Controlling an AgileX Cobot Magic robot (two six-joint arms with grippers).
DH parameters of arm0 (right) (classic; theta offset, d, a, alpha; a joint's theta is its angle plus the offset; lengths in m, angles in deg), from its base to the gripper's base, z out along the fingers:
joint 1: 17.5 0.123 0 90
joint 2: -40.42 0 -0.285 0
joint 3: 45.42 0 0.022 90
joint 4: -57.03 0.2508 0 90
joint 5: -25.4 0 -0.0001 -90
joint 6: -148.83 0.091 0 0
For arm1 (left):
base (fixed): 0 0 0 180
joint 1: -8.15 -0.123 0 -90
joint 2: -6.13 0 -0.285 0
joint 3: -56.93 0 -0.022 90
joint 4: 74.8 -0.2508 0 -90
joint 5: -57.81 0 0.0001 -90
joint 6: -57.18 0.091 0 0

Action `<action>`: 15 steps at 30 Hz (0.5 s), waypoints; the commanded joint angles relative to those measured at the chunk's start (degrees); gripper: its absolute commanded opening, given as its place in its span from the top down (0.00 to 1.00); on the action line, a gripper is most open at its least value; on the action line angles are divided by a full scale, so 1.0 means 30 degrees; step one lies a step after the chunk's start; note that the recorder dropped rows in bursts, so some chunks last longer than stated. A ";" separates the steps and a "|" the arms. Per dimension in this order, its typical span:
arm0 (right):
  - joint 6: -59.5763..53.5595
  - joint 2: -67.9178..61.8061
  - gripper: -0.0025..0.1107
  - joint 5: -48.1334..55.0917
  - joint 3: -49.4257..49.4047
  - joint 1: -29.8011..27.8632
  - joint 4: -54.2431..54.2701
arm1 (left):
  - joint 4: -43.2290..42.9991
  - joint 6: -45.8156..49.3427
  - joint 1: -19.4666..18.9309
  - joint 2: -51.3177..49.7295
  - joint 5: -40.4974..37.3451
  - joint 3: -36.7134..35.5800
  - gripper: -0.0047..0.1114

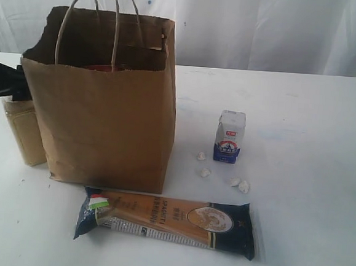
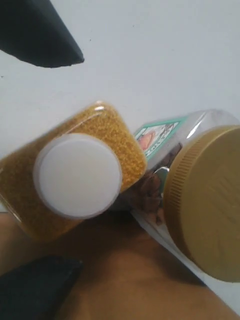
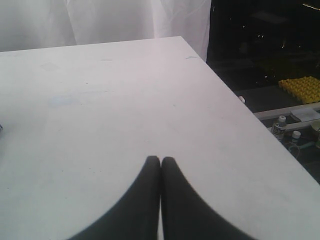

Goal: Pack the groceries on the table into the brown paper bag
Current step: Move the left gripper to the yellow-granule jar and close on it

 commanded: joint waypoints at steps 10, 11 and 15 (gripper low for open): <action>-0.0013 0.0061 0.98 -0.0089 -0.0004 -0.0093 -0.0081 | 0.0248 0.0681 0.0491 -0.0803 0.0419 -0.0128 0.05; -0.0013 0.0061 0.98 -0.0089 -0.0004 -0.0093 -0.0081 | 0.0248 0.0785 0.0491 -0.0906 0.0419 -0.0128 0.05; -0.0013 0.0061 0.98 -0.0089 -0.0004 -0.0093 -0.0081 | 0.0248 0.0785 0.0491 -0.1180 0.0379 -0.0128 0.05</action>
